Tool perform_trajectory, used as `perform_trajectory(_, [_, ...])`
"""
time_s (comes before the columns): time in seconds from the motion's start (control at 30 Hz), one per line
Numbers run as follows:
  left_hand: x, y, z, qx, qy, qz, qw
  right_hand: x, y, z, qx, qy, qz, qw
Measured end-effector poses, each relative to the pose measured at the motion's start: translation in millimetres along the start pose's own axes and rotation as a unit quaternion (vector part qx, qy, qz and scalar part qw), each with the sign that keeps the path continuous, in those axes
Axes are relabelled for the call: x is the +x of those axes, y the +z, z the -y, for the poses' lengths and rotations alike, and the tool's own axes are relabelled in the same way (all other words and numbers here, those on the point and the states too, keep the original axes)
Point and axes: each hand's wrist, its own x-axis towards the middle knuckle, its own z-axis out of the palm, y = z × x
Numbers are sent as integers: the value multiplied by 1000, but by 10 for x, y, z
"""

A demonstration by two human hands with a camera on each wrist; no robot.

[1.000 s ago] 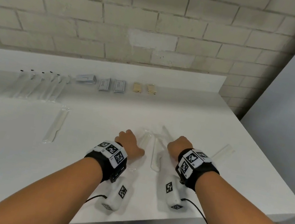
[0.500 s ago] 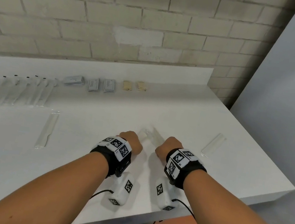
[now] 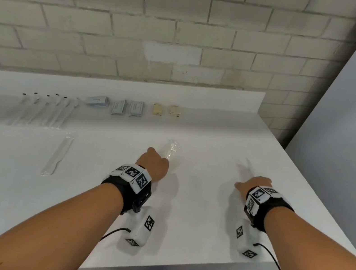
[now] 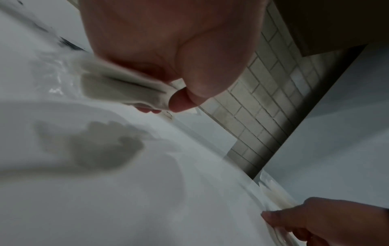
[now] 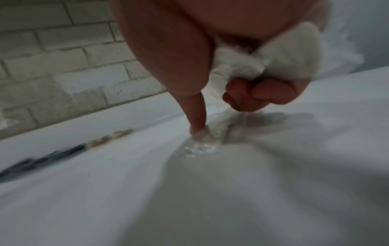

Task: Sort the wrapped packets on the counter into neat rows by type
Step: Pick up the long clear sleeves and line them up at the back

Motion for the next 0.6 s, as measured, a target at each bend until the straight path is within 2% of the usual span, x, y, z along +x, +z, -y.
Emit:
perform_trajectory(0.2, [16, -158, 125, -13, -33, -49, 998, -121, 120, 363, -105, -104, 19, 989])
perform_trajectory(0.3, [39, -344, 286, -10, -59, -75, 995, -282, 328, 599, -159, -163, 59, 972])
perform_trajectory(0.43, [107, -656, 567, -15, -95, -107, 990, -568, 601, 1048, -98, -218, 92, 967])
perform_trajectory(0.6, [246, -1087, 1090, 12, -138, -139, 981, -887, 1020, 1655, -84, -277, 159, 944])
